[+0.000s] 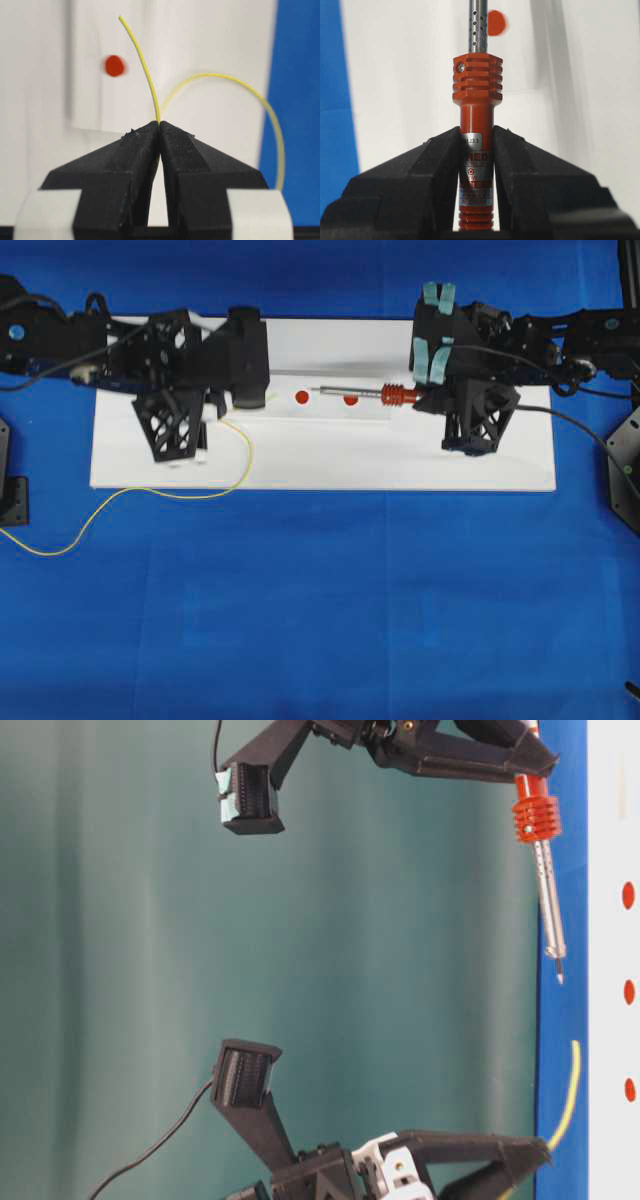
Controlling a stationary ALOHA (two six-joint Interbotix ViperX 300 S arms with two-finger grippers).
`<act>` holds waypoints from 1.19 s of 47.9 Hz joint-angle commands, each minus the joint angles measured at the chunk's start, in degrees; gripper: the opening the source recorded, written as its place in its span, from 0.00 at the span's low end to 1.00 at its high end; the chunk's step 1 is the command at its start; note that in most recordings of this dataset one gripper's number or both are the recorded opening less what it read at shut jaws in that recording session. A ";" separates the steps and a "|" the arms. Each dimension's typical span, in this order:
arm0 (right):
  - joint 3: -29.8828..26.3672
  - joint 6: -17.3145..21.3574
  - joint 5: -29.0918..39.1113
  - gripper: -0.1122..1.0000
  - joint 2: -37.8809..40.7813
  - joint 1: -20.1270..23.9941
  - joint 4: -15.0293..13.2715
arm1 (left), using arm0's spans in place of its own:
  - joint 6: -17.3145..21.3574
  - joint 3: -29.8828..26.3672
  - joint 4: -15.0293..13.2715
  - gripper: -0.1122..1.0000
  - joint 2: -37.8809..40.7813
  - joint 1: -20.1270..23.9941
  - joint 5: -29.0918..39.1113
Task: Touch the tip of the soldering iron to the tip of the solder at the mark.
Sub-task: 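Lift both held tools and raise them above the red-dot strip, then move the iron tip leftward toward the solder tip near the left red dot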
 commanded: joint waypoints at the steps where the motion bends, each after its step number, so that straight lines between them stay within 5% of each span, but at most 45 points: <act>1: -1.49 0.00 -0.18 0.16 -1.32 -0.35 -0.53 | 0.44 -1.58 0.09 0.12 -0.35 0.97 -0.09; 34: -1.67 0.00 -0.18 0.16 -1.23 -0.44 -0.79 | 0.79 -1.14 0.18 0.12 -0.88 1.67 1.32; 57: -3.08 0.00 -0.35 0.16 0.18 -0.44 -0.79 | -0.18 4.66 0.09 0.12 -6.50 1.05 1.49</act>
